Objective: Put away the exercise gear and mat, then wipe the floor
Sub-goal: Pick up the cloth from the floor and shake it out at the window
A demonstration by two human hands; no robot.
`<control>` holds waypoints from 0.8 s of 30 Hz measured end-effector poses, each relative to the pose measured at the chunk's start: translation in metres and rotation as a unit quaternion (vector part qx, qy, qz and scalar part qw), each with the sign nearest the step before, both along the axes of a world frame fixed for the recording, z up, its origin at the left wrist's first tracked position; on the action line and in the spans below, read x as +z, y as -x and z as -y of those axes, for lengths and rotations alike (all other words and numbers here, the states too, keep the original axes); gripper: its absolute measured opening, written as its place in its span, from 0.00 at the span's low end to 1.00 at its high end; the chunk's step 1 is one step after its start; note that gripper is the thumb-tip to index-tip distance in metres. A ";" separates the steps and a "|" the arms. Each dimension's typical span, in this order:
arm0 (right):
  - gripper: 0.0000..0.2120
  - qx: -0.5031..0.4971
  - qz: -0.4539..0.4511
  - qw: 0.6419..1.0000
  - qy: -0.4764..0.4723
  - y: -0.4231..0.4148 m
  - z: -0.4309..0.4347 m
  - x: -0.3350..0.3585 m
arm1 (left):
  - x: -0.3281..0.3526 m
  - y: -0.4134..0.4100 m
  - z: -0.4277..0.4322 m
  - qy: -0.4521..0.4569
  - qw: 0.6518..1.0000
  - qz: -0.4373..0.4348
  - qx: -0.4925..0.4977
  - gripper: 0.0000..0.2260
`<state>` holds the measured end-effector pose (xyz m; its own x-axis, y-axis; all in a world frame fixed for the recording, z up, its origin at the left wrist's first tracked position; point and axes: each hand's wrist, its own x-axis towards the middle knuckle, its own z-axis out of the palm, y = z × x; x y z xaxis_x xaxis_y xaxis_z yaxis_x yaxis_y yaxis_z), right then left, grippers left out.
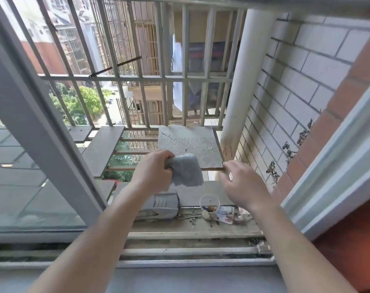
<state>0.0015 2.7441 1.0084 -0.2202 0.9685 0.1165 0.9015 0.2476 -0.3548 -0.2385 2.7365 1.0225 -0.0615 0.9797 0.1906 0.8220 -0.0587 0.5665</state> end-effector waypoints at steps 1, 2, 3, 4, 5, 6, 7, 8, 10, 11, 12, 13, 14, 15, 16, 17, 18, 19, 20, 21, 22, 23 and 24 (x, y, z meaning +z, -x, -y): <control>0.21 -0.002 0.002 1.000 -0.009 0.002 -0.007 0.008 | 0.007 0.002 -0.007 -0.009 1.000 -0.002 0.001 0.11; 0.20 -0.006 0.002 1.000 -0.019 0.004 -0.013 0.016 | 0.015 0.003 -0.013 -0.019 1.000 -0.002 0.001 0.11; 0.19 -0.010 0.002 0.999 -0.031 0.007 -0.018 0.025 | 0.022 0.005 -0.019 -0.028 1.000 -0.001 0.000 0.11; 0.19 -0.013 0.003 0.999 -0.043 0.009 -0.024 0.034 | 0.029 0.006 -0.024 -0.035 0.999 0.002 0.000 0.12; 0.18 -0.017 0.002 0.998 -0.054 0.011 -0.029 0.042 | 0.036 0.007 -0.029 -0.043 0.999 0.003 -0.001 0.12; 0.17 -0.022 -0.002 0.998 -0.065 0.014 -0.034 0.050 | 0.044 0.008 -0.033 -0.052 0.999 0.004 -0.003 0.12; 0.15 -0.026 -0.010 0.997 -0.076 0.015 -0.039 0.057 | 0.051 0.009 -0.037 -0.063 0.998 0.007 -0.006 0.12; 0.14 -0.029 -0.018 0.996 -0.087 0.016 -0.043 0.064 | 0.059 0.009 -0.040 -0.072 0.997 0.013 -0.008 0.13; 0.14 -0.029 -0.028 0.994 -0.100 0.018 -0.051 0.077 | 0.073 0.009 -0.046 -0.090 0.996 0.021 -0.014 0.13; 0.15 -0.029 -0.029 0.994 -0.105 0.019 -0.054 0.084 | 0.080 0.009 -0.050 -0.100 0.995 0.019 -0.014 0.13; 0.15 -0.030 -0.029 0.993 -0.110 0.019 -0.057 0.090 | 0.086 0.010 -0.053 -0.109 0.994 0.016 -0.013 0.12; 0.16 -0.031 -0.032 0.992 -0.114 0.020 -0.060 0.097 | 0.092 0.010 -0.055 -0.116 0.993 0.016 -0.013 0.12; 0.17 -0.032 -0.036 0.992 -0.118 0.021 -0.062 0.102 | 0.098 0.010 -0.057 -0.122 0.992 0.018 -0.014 0.12; 0.18 -0.033 -0.039 0.991 -0.122 0.022 -0.064 0.108 | 0.104 0.010 -0.059 -0.127 0.992 0.018 -0.016 0.12; 0.18 -0.033 -0.040 0.991 -0.126 0.023 -0.066 0.112 | 0.110 0.010 -0.061 -0.130 0.991 0.018 -0.016 0.12; 0.18 -0.032 -0.039 0.990 -0.129 0.023 -0.068 0.117 | 0.114 0.011 -0.063 -0.132 0.991 0.019 -0.016 0.12; 0.18 -0.029 -0.038 0.990 -0.133 0.024 -0.069 0.121 | 0.119 0.011 -0.065 -0.132 0.991 0.021 -0.017 0.12; 0.19 -0.025 -0.037 0.990 -0.135 0.025 -0.071 0.125 | 0.122 0.012 -0.066 -0.134 0.991 0.023 -0.016 0.12; 0.20 -0.022 -0.038 0.990 -0.136 0.026 -0.071 0.130 | 0.126 0.012 -0.067 -0.139 0.990 0.023 -0.016 0.12; 0.21 -0.019 -0.039 0.990 -0.135 0.027 -0.072 0.134 | 0.130 0.012 -0.068 -0.144 0.989 0.021 -0.014 0.12; 0.21 -0.016 -0.036 0.990 -0.136 0.028 -0.072 0.138 | 0.134 0.011 -0.068 -0.149 0.989 0.018 -0.011 0.12; 0.20 -0.014 -0.029 0.989 -0.141 0.029 -0.072 0.140 | 0.138 0.011 -0.068 -0.153 0.988 0.013 -0.009 0.13; 0.19 -0.014 -0.021 0.989 -0.148 0.030 -0.073 0.143 | 0.141 0.011 -0.068 -0.155 0.988 0.006 -0.007 0.13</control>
<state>-0.0286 2.8169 1.1513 -0.1826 0.8966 0.4034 0.8955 0.3211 -0.3083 -0.2497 2.8049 1.1633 -0.0520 0.8748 0.4816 0.8130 -0.2430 0.5292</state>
